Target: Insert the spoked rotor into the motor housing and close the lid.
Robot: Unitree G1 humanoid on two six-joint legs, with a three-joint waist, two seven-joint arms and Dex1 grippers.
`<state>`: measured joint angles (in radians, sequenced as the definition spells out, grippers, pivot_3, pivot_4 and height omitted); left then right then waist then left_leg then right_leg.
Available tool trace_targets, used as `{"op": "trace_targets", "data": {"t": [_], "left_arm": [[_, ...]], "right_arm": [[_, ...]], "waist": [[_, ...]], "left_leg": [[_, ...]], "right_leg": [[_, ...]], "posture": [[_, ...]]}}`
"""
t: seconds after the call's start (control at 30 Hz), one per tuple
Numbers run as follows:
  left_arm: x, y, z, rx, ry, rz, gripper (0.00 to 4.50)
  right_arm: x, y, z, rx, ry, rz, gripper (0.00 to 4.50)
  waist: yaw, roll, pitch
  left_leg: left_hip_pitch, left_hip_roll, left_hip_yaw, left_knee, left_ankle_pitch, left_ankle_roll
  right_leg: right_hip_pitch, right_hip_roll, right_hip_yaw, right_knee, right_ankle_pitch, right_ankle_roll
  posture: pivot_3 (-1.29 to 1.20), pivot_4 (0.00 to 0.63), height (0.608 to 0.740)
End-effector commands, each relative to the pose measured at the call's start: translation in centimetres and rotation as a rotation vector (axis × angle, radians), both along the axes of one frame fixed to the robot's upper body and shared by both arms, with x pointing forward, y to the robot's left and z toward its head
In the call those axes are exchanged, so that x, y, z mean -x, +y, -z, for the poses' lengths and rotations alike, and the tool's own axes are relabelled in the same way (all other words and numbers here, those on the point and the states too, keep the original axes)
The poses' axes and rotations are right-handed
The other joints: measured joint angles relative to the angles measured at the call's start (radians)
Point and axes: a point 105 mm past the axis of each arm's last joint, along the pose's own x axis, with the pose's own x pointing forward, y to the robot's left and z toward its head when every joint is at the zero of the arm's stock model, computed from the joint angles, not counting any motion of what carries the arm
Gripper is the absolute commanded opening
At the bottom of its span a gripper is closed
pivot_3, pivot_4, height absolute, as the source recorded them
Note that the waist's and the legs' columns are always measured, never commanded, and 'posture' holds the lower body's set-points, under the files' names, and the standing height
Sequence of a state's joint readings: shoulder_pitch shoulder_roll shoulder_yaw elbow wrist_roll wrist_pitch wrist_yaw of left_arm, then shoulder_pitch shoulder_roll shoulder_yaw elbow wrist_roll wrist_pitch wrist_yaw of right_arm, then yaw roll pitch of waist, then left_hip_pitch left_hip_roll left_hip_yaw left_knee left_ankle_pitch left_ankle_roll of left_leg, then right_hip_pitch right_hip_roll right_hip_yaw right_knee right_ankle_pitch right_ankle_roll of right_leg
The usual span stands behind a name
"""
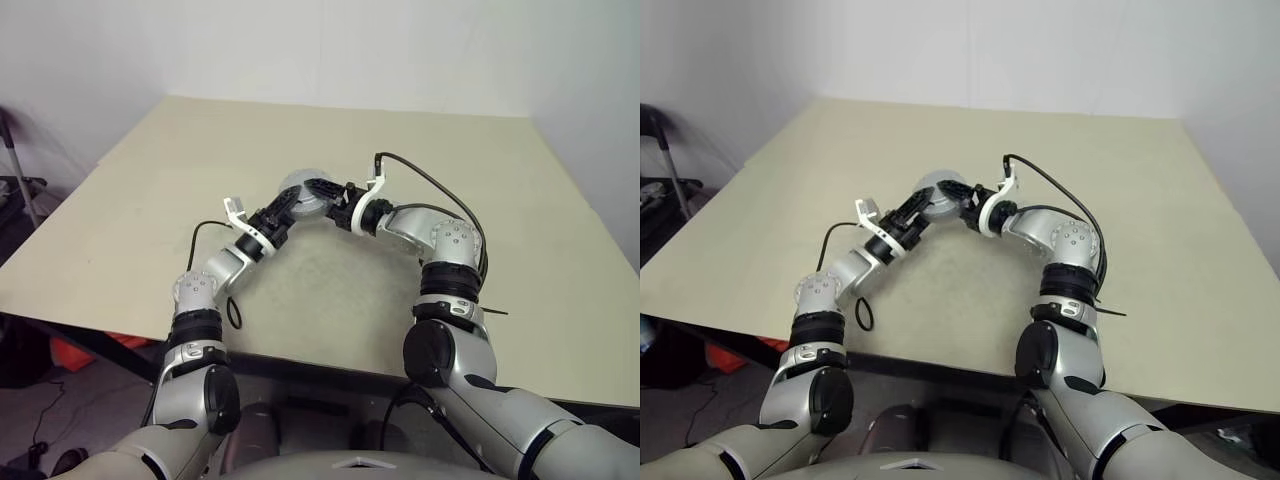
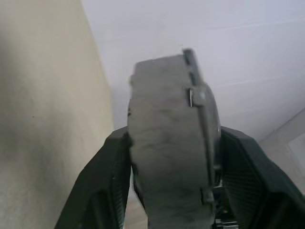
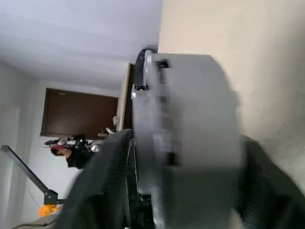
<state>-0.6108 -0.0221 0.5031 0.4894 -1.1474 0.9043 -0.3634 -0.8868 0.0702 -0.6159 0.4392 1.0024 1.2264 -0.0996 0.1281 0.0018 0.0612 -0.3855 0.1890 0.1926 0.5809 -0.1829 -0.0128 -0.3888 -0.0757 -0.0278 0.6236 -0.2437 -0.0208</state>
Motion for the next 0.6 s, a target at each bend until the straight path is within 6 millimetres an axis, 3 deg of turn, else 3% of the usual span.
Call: {"op": "trace_targets", "data": {"t": [0.03,0.07,0.27,0.53,0.6], "left_arm": [[-0.1,0.1,0.3,-0.05,0.009,-0.019,2.43],[-0.2,0.2,0.4,-0.057,0.012,-0.022,2.43],[-0.6,0.9,0.9,-0.09,0.03,-0.071,2.43],[-1.0,7.5,1.6,-0.069,0.065,-0.311,2.43],[-0.8,10.2,1.7,-0.062,0.074,-0.41,2.43]], "right_arm": [[-0.1,0.3,-3.8,-0.028,-0.154,-0.006,4.09],[-0.3,0.2,-3.6,-0.003,-0.159,0.008,4.4],[-0.7,-0.1,-3.0,0.028,-0.155,0.05,4.4],[-1.2,-0.5,-2.4,0.033,-0.134,0.092,4.4],[-1.3,-0.6,-2.2,0.035,-0.128,0.098,4.4]], "waist": [[0.0,0.0,0.0],[0.0,0.0,0.0],[0.0,0.0,0.0],[-0.007,0.0,0.0],[-0.004,0.0,0.0]], "left_leg": [[0.0,0.0,0.0,0.0,0.0,0.0],[0.0,0.0,0.0,0.0,0.0,0.0],[0.0,0.0,0.0,0.0,0.0,0.0],[0.001,0.001,0.0,0.0,0.0,0.0],[0.0,0.001,-0.001,0.0,0.0,0.0]], "right_leg": [[0.0,0.0,0.0,0.0,0.0,0.0],[0.0,0.0,0.0,0.0,0.0,0.0],[0.0,0.0,0.0,0.0,0.0,0.0],[0.0,0.001,0.0,0.0,0.0,0.0],[0.0,0.001,-0.001,0.0,0.0,0.0]], "posture": [[0.0,0.0,0.74],[0.0,0.0,0.74],[0.0,0.0,0.74],[0.0,0.0,0.74],[0.0,0.0,0.74]]}}
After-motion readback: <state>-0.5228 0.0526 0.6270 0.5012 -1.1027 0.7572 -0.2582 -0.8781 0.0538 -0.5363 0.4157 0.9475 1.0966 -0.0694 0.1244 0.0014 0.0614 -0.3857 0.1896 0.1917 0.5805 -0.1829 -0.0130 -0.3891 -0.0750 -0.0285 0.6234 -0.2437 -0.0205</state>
